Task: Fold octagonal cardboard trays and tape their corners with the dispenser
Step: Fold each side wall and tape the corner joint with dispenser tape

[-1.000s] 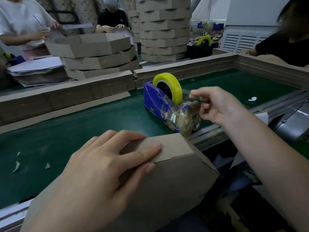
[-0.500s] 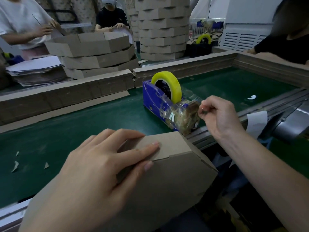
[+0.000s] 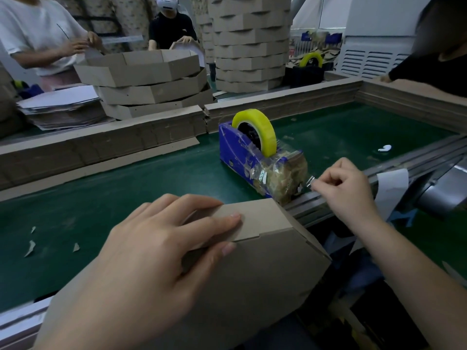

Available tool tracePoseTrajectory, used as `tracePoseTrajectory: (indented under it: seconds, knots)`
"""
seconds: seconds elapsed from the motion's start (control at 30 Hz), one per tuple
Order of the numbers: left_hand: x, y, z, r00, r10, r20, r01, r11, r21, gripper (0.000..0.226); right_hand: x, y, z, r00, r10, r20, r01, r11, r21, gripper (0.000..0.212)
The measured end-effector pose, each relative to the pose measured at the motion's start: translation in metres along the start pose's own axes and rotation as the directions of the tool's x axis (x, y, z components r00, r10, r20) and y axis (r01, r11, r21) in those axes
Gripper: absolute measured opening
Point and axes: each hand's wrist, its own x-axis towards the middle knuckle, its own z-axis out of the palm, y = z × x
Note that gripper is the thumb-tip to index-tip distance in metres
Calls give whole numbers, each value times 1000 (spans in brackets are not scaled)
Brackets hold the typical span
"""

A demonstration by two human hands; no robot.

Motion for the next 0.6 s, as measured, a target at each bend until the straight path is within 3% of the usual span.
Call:
tracePoseTrajectory:
  seconds: [0.07,0.2,0.37,0.43,0.6]
  knots:
    - [0,0,0,1000,-2,-3,2,1000,-11,34,-7,-4,-7,998,-55,7,55,998,-35,21]
    - [2,2,2,999,7,-34,-8,999,-34,29,-31,-42,-10,976,-214,46,209,972,107,13]
    - [3,4,2,998,21,-62,-24,998,-53,25,-70,-98,-18,947,-280,155,202,898,390,12]
    - [4,4,1,997,30,-66,-34,998,-47,26,-95,-114,-15,945,-263,197,125,843,524,16]
    - [3,5,0,998,45,-44,-47,998,-46,21,-137,-121,14,944,7,330,-236,712,661,20]
